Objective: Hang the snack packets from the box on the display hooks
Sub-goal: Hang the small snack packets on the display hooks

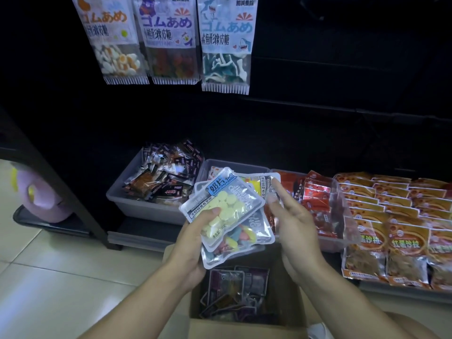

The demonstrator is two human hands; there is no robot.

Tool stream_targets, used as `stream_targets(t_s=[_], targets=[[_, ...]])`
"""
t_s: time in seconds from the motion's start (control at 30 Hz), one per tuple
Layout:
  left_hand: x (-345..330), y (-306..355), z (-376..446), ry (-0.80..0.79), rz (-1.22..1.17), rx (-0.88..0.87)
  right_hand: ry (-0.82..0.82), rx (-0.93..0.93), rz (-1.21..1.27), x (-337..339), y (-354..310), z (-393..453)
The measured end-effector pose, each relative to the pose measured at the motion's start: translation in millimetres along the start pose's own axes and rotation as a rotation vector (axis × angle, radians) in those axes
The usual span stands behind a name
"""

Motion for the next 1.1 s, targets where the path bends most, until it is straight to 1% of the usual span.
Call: stream_targets(t_s=[0.1, 0.2, 0.3, 0.37, 0.4, 0.5, 0.6, 0.73, 0.77, 0.83, 0.9, 0.97, 1.03, 1.1], targets=[[-3.8, -1.8, -0.4, -0.02, -0.014, 0.028, 0.062, 0.012, -0.028, 4.4, 7.9, 5.7], [-6.1, -2.0, -0.6, -0.017, -0.02, 0.026, 0.162, 0.071, -0.065, 7.6, 9.1, 8.7], [-9.1, 1.6, -3.2, 0.001, -0.021, -0.007, 0.331, 0.037, -0.027, 16.9, 10.4, 14.7], [-10.1, 5.4, -4.2, 0.02, -0.018, -0.049, 0.412, -0.037, 0.065, 18.9, 11.4, 16.6], [-10.2, 7.4, -4.6, 0.028, -0.014, -0.07, 0.398, -0.081, 0.109, 16.4, 12.6, 16.6], [-8.7, 12.8, -6.0, 0.05, -0.021, -0.103, 0.271, -0.233, 0.218, 0.0, 18.7, 12.1], [-4.9, 18.1, -6.0, 0.081, -0.044, -0.122, 0.281, -0.327, 0.281, -8.2, 30.9, 6.8], [-1.1, 23.2, -6.1, 0.081, -0.072, -0.139, 0.41, -0.198, 0.298, 4.5, 24.0, 17.8], [-0.2, 24.4, -6.5, 0.078, -0.075, -0.143, 0.417, -0.17, 0.341, 8.6, 19.6, 22.6], [2.1, 25.9, -7.5, 0.084, -0.063, -0.156, 0.356, -0.141, 0.383, 8.3, 9.5, 27.3], [3.4, 25.4, -9.7, 0.086, -0.039, -0.167, 0.218, -0.143, 0.318, -1.4, 8.7, 28.3], [3.9, 24.6, -12.4, 0.078, -0.02, -0.168, 0.108, -0.165, 0.166, -12.9, 15.2, 25.0], [4.8, 25.8, -17.5, 0.069, -0.024, -0.161, 0.053, -0.166, 0.068, -20.5, 21.9, 23.9], [8.0, 29.5, -25.3, 0.081, -0.039, -0.168, 0.048, -0.135, 0.001, -24.6, 21.7, 24.1]])
Point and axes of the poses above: each hand's wrist, its own z-axis towards the middle knuckle, its own x-axis out of the back of the hand, y = z × x, the point moved 5 cm from there along z, towards the middle knuckle, and after that the axes turned 8 degrees about x, right-handed, at the moved point
